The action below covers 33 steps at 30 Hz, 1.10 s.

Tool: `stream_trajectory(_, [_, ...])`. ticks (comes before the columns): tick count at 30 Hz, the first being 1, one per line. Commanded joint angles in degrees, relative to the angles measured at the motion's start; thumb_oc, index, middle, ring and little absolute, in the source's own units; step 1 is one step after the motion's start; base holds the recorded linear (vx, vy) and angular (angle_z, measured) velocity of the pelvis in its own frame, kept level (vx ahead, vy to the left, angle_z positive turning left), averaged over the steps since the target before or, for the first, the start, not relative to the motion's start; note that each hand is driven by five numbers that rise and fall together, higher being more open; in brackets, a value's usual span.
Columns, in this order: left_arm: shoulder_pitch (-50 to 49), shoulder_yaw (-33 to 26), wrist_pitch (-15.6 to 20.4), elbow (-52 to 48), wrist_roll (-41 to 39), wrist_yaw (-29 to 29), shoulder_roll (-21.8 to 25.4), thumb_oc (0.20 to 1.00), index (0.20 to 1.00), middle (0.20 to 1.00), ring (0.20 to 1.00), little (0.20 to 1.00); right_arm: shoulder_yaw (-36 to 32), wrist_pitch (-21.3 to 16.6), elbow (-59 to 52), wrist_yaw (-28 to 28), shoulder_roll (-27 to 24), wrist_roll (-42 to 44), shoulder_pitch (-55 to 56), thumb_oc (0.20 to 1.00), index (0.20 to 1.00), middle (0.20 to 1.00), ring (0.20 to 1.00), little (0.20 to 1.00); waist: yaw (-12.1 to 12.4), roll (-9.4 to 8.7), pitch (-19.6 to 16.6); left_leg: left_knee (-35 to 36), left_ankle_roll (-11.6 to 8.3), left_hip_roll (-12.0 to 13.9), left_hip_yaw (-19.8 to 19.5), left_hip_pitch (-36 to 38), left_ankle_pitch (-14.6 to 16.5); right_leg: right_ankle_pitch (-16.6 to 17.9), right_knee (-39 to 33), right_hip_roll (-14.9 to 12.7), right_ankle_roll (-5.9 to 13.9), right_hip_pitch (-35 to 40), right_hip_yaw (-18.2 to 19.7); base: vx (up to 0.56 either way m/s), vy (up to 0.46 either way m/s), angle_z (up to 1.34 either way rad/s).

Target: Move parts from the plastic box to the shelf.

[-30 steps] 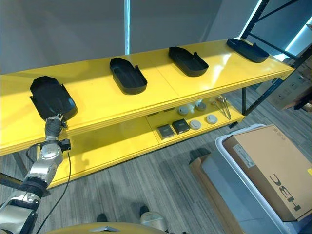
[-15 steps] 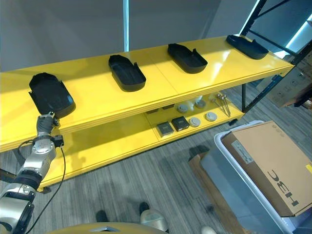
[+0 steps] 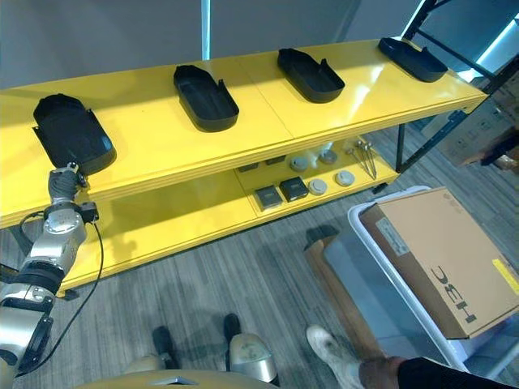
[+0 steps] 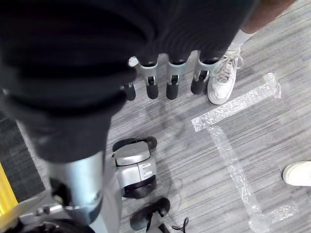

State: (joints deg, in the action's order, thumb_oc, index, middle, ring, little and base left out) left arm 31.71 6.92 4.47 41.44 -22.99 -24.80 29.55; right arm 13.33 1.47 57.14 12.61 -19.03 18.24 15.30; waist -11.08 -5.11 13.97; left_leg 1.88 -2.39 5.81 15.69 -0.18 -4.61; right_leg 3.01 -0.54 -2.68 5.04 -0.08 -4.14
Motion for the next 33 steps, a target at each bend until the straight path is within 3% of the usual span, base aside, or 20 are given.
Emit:
stream_trajectory(1, [9.4, 0.9, 0.8, 4.0, -1.3, -0.1, 3.5, 0.200, 0.200, 0.200, 0.200, 0.200, 2.9, -0.1, -0.5, 1.7, -1.7, 1.3, 1.8, 1.000, 1.000, 1.000, 1.000, 1.000, -2.0, 0.67, -1.5, -9.1, -2.98, 6.6, -0.4, 0.0, 3.8, -0.5, 2.3, -3.4, 5.32, -0.3, 0.5, 0.02, -0.060, -0.05])
stream_trajectory(12, [16.1, 2.7, 0.3, 8.2, -3.3, -1.2, 5.6, 0.200, 0.200, 0.200, 0.200, 0.200, 4.3, -1.6, 1.0, 2.2, -1.2, 3.0, 0.6, 1.000, 1.000, 1.000, 1.000, 1.000, -2.8, 0.02, 0.6, -12.1, -3.26, 7.8, -0.6, -3.6, 3.9, -0.8, 3.8, -3.1, 4.94, -2.2, 1.0, -0.01, -0.033, -0.02])
stream_trajectory(18, [19.2, 3.5, 3.2, 5.9, -10.9, 0.7, 5.1, 0.200, 0.200, 0.200, 0.200, 0.200, 4.9, -2.9, 1.3, 2.1, -0.8, 4.6, 0.0, 1.000, 1.000, 1.000, 1.000, 1.000, -2.7, -0.32, 1.7, -13.1, -3.23, 8.0, -1.2, -5.5, 3.8, -0.5, 4.1, -2.8, 4.64, -3.4, 1.3, -0.04, -0.038, 0.04])
stream_trajectory(25, [21.2, 4.8, 0.1, 4.3, -9.2, -2.2, 4.0, 0.200, 0.200, 0.200, 0.200, 0.200, 5.7, -2.0, 0.5, 2.4, -0.9, 5.9, -0.5, 1.000, 1.000, 1.000, 1.000, 1.000, -2.4, -0.93, 1.0, -12.9, -3.53, 8.0, -1.8, -5.7, 3.3, -0.3, 3.4, -2.4, 4.50, -2.7, 1.1, 0.01, -0.023, -0.07])
stream_trajectory(30, [21.2, 4.8, 2.6, 4.6, -9.6, -0.2, 4.9, 0.200, 0.200, 0.200, 0.200, 0.200, 5.8, -2.3, 0.5, 2.2, -0.7, 5.3, -0.4, 1.000, 1.000, 1.000, 1.000, 1.000, -2.4, -0.80, 1.3, -12.6, -3.47, 8.1, -1.6, -5.2, 3.2, -0.3, 3.4, -2.6, 4.46, -2.5, 0.7, 0.00, 0.006, -0.02])
stream_trajectory(31, [20.5, 4.3, 2.9, 3.8, -10.4, 0.2, 4.9, 0.567, 0.567, 0.567, 0.567, 0.567, 5.5, -2.2, 0.3, 1.8, -0.5, 4.7, 0.1, 1.000, 1.000, 1.000, 1.000, 1.000, -2.2, -0.65, 0.9, -12.3, -3.42, 8.0, -1.4, -4.5, 3.2, -0.4, 3.1, -2.6, 4.50, -1.8, 0.6, 0.07, 0.035, 0.00])
stream_trajectory(32, [20.0, 4.1, 3.0, 3.3, -10.9, 0.4, 5.0, 0.702, 0.702, 0.702, 0.702, 0.702, 5.4, -2.2, 0.4, 1.7, -0.4, 4.5, 0.3, 1.000, 1.000, 1.000, 1.000, 1.000, -2.2, -0.56, 0.7, -12.1, -3.42, 8.0, -1.3, -4.2, 3.2, -0.4, 2.9, -2.6, 4.52, -1.5, 0.6, 0.08, 0.033, 0.01])
stream_trajectory(33, [19.4, 3.7, 3.3, 3.0, -11.3, 0.9, 5.0, 0.517, 0.517, 0.517, 0.517, 0.517, 5.3, -2.3, 0.5, 1.6, -0.3, 4.1, 0.5, 1.000, 1.000, 1.000, 1.000, 1.000, -2.1, -0.48, 0.2, -11.7, -3.44, 7.9, -1.2, -4.1, 3.0, -0.3, 2.7, -2.6, 4.52, -1.4, 0.5, 0.05, 0.030, 0.02])
